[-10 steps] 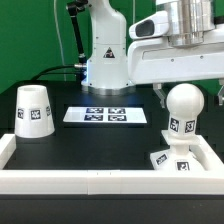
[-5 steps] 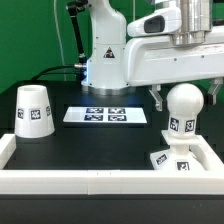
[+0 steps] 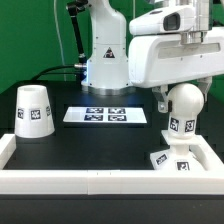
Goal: Assemble lamp
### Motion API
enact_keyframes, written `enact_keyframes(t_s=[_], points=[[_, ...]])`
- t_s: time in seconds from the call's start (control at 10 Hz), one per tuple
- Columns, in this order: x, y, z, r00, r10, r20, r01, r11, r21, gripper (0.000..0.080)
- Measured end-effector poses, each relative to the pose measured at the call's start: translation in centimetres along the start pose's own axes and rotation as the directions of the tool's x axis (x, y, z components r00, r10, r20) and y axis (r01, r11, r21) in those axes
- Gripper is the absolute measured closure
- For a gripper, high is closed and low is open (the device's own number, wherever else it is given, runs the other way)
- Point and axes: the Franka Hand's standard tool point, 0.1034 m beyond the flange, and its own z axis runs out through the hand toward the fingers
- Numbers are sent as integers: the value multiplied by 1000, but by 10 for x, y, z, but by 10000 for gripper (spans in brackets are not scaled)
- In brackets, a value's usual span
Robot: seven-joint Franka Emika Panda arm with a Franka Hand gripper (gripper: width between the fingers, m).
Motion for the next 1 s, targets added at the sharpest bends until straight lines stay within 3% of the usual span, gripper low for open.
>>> enact_keyframes(t_s=[0.4, 1.0], points=[[3, 4, -1, 910, -413, 39, 414, 910, -28, 101], [21, 7, 4, 677, -726, 118, 733, 680, -17, 101]])
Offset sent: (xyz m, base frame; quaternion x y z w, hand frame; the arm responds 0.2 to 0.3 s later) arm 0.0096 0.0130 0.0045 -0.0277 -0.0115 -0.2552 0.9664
